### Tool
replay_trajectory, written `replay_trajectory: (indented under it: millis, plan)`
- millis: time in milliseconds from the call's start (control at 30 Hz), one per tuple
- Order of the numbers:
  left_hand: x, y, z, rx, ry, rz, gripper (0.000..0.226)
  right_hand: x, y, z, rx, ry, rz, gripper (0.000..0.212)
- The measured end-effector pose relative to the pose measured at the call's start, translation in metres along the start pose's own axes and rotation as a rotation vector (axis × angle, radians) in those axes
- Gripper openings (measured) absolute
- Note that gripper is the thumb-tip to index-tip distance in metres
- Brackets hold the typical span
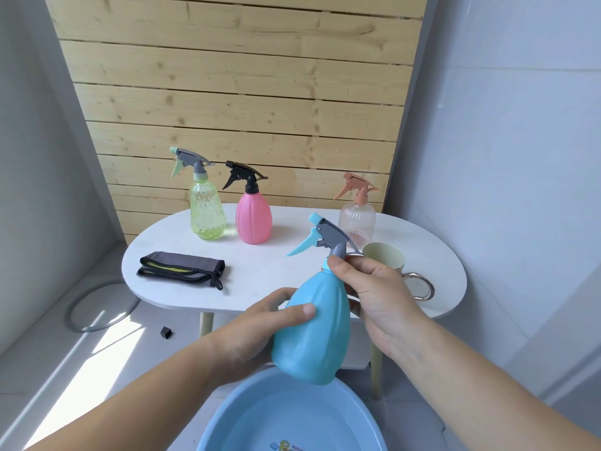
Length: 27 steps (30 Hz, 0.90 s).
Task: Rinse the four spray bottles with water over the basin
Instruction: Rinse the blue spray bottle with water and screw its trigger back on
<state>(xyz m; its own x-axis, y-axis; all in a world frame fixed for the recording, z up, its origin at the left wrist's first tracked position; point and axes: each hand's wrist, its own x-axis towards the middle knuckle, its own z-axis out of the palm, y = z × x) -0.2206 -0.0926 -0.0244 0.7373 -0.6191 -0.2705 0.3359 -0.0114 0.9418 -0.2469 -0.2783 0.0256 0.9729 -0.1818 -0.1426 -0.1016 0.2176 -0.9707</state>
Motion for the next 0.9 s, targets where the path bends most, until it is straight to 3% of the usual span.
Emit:
replay_trajectory:
  millis: [200, 300, 367, 467, 567, 667, 767, 900]
  plan:
    - [-0.002, -0.001, 0.002, -0.098, -0.077, -0.026, 0.068, 0.002, 0.003, 0.0, 0.001, -0.019, 0.026, 0.019]
    - [-0.001, 0.0, 0.002, 0.044, -0.017, 0.016, 0.1, 0.003, 0.002, 0.0, 0.019, -0.031, 0.02, 0.018]
    - [0.0, 0.001, 0.001, 0.034, 0.037, 0.007, 0.109, 0.003, 0.003, -0.001, 0.022, -0.036, 0.02, 0.018]
    - [0.003, -0.004, -0.003, -0.068, 0.027, -0.035, 0.097, 0.003, 0.003, -0.001, 0.017, -0.034, 0.017, 0.017]
    - [0.002, -0.004, 0.0, -0.135, -0.027, -0.054, 0.064, 0.004, 0.004, -0.001, 0.012, -0.031, 0.014, 0.018]
    - [0.002, -0.005, 0.005, -0.097, -0.013, -0.014, 0.067, 0.006, 0.006, -0.001, 0.016, -0.031, 0.011, 0.02]
    - [0.002, -0.004, 0.009, 0.009, 0.012, 0.015, 0.093, 0.007, 0.006, -0.002, 0.013, -0.033, 0.006, 0.02]
    - [0.002, -0.004, 0.004, 0.022, 0.06, -0.005, 0.076, 0.01, 0.008, -0.003, 0.006, -0.032, -0.019, 0.018]
